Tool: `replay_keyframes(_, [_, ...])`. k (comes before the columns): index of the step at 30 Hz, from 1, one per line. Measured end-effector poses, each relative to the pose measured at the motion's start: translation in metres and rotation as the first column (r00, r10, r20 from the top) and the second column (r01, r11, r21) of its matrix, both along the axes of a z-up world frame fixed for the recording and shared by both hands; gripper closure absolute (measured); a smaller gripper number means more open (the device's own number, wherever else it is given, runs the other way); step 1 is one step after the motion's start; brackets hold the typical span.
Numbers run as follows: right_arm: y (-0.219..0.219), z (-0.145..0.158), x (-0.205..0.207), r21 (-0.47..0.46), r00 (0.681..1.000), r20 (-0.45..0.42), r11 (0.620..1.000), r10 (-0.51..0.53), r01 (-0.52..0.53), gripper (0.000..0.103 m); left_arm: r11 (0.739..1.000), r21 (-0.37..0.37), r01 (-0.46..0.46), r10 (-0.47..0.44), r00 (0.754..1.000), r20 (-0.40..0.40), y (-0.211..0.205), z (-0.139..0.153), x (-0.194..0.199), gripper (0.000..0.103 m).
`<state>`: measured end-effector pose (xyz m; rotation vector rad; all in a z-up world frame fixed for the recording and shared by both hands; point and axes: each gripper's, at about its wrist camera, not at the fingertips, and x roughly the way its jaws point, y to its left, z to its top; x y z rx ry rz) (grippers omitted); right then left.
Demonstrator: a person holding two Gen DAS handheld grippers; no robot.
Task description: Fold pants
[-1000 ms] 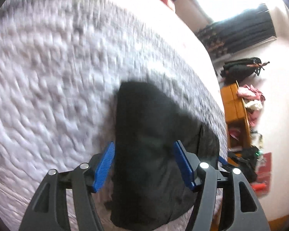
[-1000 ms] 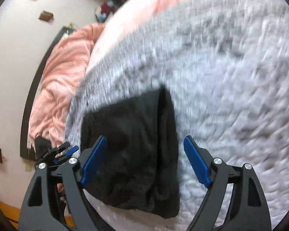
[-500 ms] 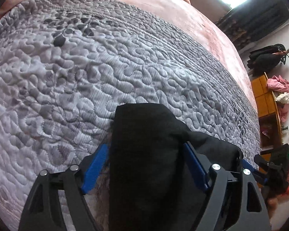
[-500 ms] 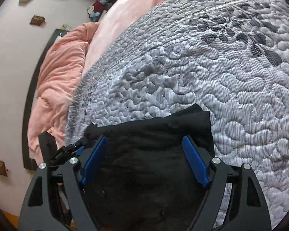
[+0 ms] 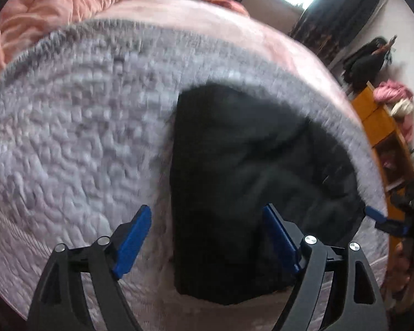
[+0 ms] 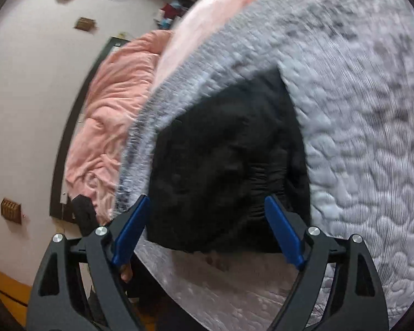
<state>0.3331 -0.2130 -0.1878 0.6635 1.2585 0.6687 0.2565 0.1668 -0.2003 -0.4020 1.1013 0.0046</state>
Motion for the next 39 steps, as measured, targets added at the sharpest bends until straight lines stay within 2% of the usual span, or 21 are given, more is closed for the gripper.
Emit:
replay_keyframes(3, [0.001,-0.018,0.002,-0.034,0.999,-0.044,0.999,0.0,-0.002,0.021,1.0,-0.027,-0.012,0.011,1.0,-0.024,0.001,-0.016,0.0,0.019])
replay_keyframes(8, [-0.002,0.006,-0.014,-0.035,1.0,-0.007,0.999,-0.015,0.015,0.018,0.994,-0.097,-0.045,0.044,0.999,-0.012,0.011,-0.006,-0.017,0.021])
replay_keyframes(10, [-0.004,0.017,-0.027,-0.047,1.0,0.022,0.999,-0.013,0.014,0.014,0.995,-0.088,-0.049,0.049,0.999,0.006,0.012,0.002,-0.029,0.018])
replay_keyframes(12, [-0.006,0.021,-0.042,-0.058,1.0,0.008,0.998,-0.016,0.016,0.012,0.995,-0.065,-0.077,0.078,0.997,0.017,0.015,0.008,-0.044,0.007])
replay_keyframes(16, [-0.015,0.015,-0.076,-0.1,0.996,-0.069,0.994,-0.056,0.049,0.012,0.989,-0.078,-0.125,0.124,0.992,-0.009,0.017,0.011,-0.076,0.006])
replay_keyframes(18, [-0.016,0.021,-0.099,-0.135,0.997,-0.059,0.99,-0.057,0.049,0.011,0.99,-0.069,-0.12,0.12,0.993,-0.003,0.013,0.019,-0.099,0.006])
replay_keyframes(21, [-0.016,0.036,-0.136,-0.204,0.998,-0.037,0.978,-0.055,0.047,0.01,0.995,0.0,-0.097,0.097,0.995,0.026,-0.001,0.043,-0.13,0.005])
replay_keyframes(23, [-0.014,0.056,-0.164,-0.3,0.999,0.024,0.953,-0.043,0.048,0.01,0.995,0.061,-0.082,0.078,0.995,0.066,-0.015,0.067,-0.155,0.004])
replay_keyframes(25, [-0.007,0.086,-0.195,-0.404,0.992,0.124,0.913,-0.01,0.06,0.007,0.989,0.13,-0.071,0.058,0.993,0.102,-0.029,0.089,-0.176,0.004])
replay_keyframes(26, [-0.005,0.098,-0.21,-0.438,0.986,0.165,0.896,-0.001,0.075,0.006,0.982,0.18,-0.064,0.042,0.991,0.125,-0.04,0.105,-0.19,0.004])
replay_keyframes(28, [-0.004,0.122,-0.236,-0.49,0.971,0.238,0.864,0.001,0.119,0.003,0.971,0.234,-0.056,0.018,0.986,0.163,-0.054,0.125,-0.205,0.004])
replay_keyframes(29, [-0.004,0.13,-0.245,-0.506,0.964,0.266,0.851,-0.001,0.14,0.003,0.963,0.261,-0.06,0.01,0.982,0.19,-0.063,0.138,-0.217,0.004])
replay_keyframes(32, [-0.004,0.162,-0.278,-0.545,0.931,0.364,0.806,-0.02,0.23,0.003,0.959,0.279,-0.055,-0.015,0.97,0.242,-0.081,0.167,-0.242,0.004])
replay_keyframes(37, [0.004,0.204,-0.313,-0.549,0.905,0.426,0.797,0.006,0.253,0.003,0.926,0.372,-0.059,-0.07,0.944,0.324,-0.114,0.214,-0.283,0.004])
replay_keyframes(39, [0.008,0.226,-0.333,-0.538,0.874,0.485,0.795,0.021,0.279,0.003,0.917,0.393,-0.06,-0.086,0.935,0.345,-0.126,0.232,-0.298,0.004])
